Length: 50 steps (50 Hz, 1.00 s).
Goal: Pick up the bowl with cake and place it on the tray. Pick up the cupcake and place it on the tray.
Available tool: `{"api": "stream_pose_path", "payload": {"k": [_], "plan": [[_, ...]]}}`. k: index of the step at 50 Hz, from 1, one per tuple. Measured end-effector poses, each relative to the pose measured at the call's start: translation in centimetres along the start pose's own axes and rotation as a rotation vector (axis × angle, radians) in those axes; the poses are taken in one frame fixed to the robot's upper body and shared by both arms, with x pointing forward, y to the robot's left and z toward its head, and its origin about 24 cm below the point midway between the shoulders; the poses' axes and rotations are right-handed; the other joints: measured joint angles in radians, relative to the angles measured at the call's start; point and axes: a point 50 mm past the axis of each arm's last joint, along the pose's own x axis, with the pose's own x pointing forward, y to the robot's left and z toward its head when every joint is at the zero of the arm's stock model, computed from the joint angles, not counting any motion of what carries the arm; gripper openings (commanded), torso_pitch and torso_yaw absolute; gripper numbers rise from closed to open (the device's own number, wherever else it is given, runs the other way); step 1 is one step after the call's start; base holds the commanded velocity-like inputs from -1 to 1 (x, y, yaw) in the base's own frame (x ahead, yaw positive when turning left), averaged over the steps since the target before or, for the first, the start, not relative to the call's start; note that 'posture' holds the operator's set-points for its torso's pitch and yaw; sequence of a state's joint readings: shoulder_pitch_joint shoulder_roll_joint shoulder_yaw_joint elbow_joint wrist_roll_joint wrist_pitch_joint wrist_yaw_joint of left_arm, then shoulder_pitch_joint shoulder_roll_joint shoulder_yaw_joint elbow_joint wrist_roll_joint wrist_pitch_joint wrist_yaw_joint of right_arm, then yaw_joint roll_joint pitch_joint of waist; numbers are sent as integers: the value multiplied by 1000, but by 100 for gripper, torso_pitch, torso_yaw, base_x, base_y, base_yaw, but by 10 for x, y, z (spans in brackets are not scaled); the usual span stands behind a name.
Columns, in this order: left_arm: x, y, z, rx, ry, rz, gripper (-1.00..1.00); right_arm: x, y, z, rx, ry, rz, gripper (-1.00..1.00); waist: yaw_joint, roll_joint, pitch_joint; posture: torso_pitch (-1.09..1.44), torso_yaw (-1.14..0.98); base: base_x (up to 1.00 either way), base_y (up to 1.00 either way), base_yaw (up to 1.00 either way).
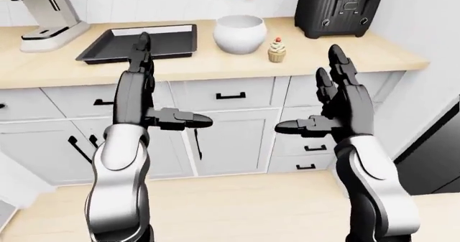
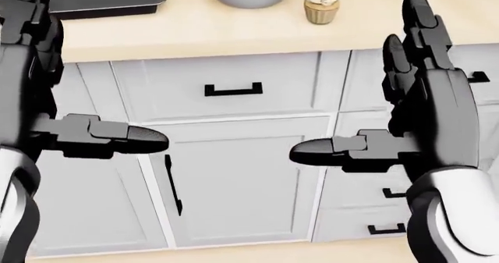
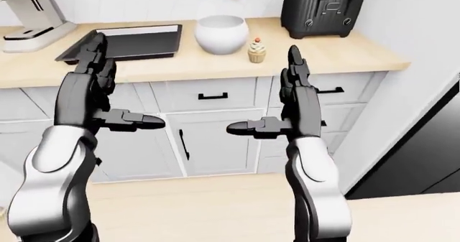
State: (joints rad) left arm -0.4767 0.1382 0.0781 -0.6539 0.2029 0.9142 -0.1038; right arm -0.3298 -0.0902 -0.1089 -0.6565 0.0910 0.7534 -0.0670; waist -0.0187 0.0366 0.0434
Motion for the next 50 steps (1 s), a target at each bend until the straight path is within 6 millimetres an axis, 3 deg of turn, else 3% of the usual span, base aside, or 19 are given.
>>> {"api": "stream_pose_path", "payload": {"k": [1, 4, 6, 13, 15, 17, 19, 22, 25, 27, 29, 31, 33, 36, 40, 44, 45, 48, 50], "plan": [[0, 0, 1, 2, -7, 2, 100, 0, 0, 3, 1, -9, -2, 100, -1, 21, -6, 0, 0, 40, 0, 0], [0, 4, -4, 8, 23, 20, 100, 0, 5, 1, 13, 9, 18, 100, 22, 21, 9, 0, 0, 40, 0, 0], [1, 6, -7, 9, 51, 29, 100, -1, 6, 0, 15, 27, 32, 100, 32, 24, 7, 0, 0, 39, 0, 0], [-2, 6, 16, 18, -40, 25, 100, -4, 1, 18, 32, -52, 17, 100, 37, -41, -22, 0, 0, 22, -3, 0], [-2, 5, 17, 19, -40, 24, 100, -4, 2, 17, 41, -54, 26, 100, 26, -78, -26, 0, 0, 0, 0, -24], [-1, 2, 11, 14, -7, 10, 100, -4, 1, 9, 32, -15, 19, 100, 9, -70, -8, 0, 0, 0, 0, -60], [0, -1, 5, 13, 30, -13, 100, -3, -2, -1, 23, 38, -6, 100, -6, -82, -6, 0, 0, 0, 0, -82], [0, 1, 7, 13, 30, -11, 100, -3, -3, -1, 10, 40, -20, 100, -13, -58, -15, 0, 0, 0, 0, -92], [-1, 3, 17, 17, -13, -4, 100, -7, -2, 10, 6, -17, -19, 100, -5, -18, -4, 0, 0, 0, 0, -47], [-2, 1, 24, 20, -47, -19, 100, -9, -2, 16, 2, -49, -24, 100, -7, -8, 5, 0, 0, 0, 0, 0], [-3, 3, 29, 25, -65, -20, 100, -8, 1, 19, -8, -67, -7, 100, -8, 18, -10, 0, 0, 0, 0, 0], [-2, 8, 28, 30, -52, 5, 100, -9, 9, 18, -3, -58, 33, 100, 9, -14, -6, 0, 0, 0, 0, 0], [-1, 11, 24, 31, -23, 25, 100, -8, 14, 15, 6, -37, 64, 100, 21, -32, -5, 0, 0, 5, 0, 0], [1, 12, 15, 32, 32, 33, 100, -5, 13, 10, 21, -5, 68, 100, 32, -41, -2, 0, 0, 23, 0, 0], [1, 10, 23, 36, -11, 25, 100, -7, 7, 19, 21, -53, 40, 100, 33, -50, -1, 0, 0, 35, 0, 0], [-1, 8, 36, 38, -76, 13, 100, -8, 6, 24, 20, -84, 33, 100, 30, -90, -8, 0, 0, 36, 0, 0], [-1, 6, 35, 34, -75, 3, 100, -8, 5, 23, 17, -80, 29, 100, 23, -76, 0, 0, 0, 35, 0, 0], [0, 2, 27, 32, -33, -31, 100, -8, 2, 15, 16, -35, 9, 100, 20, -81, 3, 0, 0, 36, 0, 0], [1, 3, 25, 31, -20, -28, 100, -7, 2, 15, 16, -34, 12, 100, 20, -70, 1, 0, 0, 36, 0, 0]]}}
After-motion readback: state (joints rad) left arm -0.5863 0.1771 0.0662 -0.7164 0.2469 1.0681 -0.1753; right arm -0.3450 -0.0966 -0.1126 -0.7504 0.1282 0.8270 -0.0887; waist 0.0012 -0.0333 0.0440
